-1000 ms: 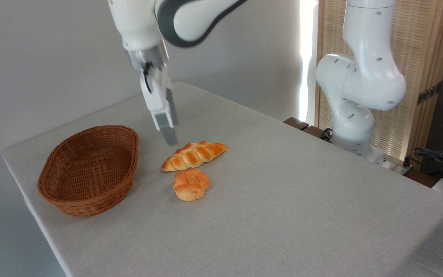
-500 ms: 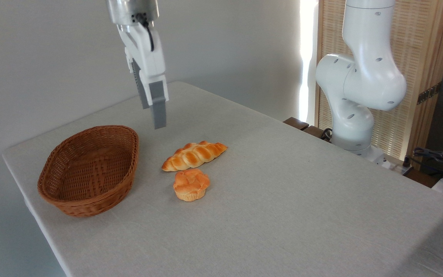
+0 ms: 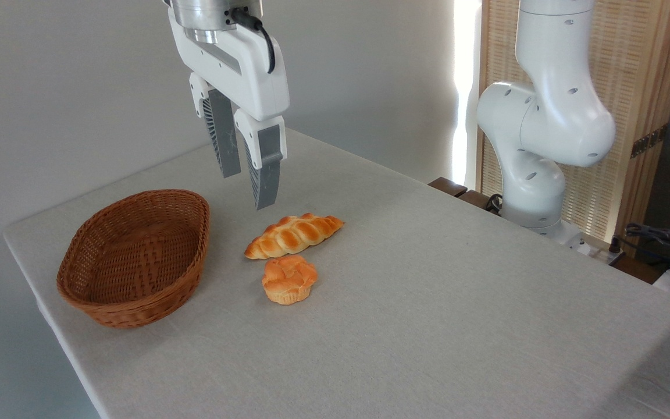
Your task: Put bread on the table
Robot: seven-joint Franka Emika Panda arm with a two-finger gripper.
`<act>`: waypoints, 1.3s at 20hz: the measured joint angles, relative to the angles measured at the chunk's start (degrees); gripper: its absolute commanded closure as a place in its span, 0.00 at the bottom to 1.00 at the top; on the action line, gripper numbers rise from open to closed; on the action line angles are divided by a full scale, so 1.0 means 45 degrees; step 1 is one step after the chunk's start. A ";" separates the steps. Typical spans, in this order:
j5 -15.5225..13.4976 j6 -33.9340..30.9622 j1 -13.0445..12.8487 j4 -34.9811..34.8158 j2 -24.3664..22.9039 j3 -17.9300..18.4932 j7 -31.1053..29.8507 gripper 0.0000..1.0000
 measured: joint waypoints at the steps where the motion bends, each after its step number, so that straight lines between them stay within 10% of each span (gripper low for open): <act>1: 0.0000 -0.0003 0.0016 0.0013 0.0003 -0.0002 -0.0014 0.00; 26: 0.1003 -0.0613 0.0148 0.0067 0.0109 -0.0398 -0.0782 0.00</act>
